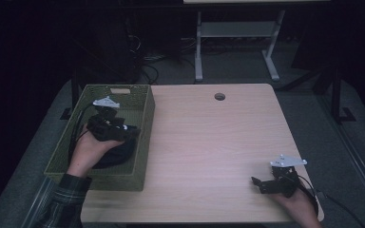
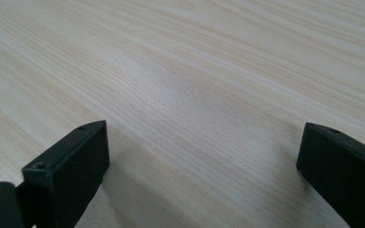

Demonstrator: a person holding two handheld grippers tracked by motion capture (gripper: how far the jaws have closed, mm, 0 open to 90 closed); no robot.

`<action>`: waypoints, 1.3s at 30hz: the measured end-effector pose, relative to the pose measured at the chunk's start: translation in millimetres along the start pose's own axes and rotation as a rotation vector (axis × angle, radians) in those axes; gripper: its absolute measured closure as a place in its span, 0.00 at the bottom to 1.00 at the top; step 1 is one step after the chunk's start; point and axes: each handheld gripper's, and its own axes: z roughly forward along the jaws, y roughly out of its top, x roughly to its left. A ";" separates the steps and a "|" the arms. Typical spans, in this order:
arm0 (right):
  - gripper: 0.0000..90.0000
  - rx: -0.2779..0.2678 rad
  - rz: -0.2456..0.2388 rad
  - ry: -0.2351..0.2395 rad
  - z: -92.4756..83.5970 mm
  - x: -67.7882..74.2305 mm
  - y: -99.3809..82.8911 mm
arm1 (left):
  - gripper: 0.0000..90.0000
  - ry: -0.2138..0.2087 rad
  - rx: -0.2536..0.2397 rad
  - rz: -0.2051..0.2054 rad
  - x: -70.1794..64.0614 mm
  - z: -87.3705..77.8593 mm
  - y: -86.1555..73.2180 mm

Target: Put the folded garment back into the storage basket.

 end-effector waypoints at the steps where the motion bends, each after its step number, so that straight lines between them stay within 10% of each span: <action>1: 0.03 0.000 0.000 0.000 0.0 0.0 0.0 | 0.18 -0.008 0.000 0.006 -3.5 3.2 1.1; 22: 0.03 -0.001 0.000 0.000 0.0 0.0 0.0 | 0.18 -0.140 0.010 0.133 -74.6 61.5 18.9; 39: 0.03 -0.001 0.000 0.000 0.0 -0.1 0.0 | 0.18 -0.180 -0.004 0.225 -118.0 115.5 1.7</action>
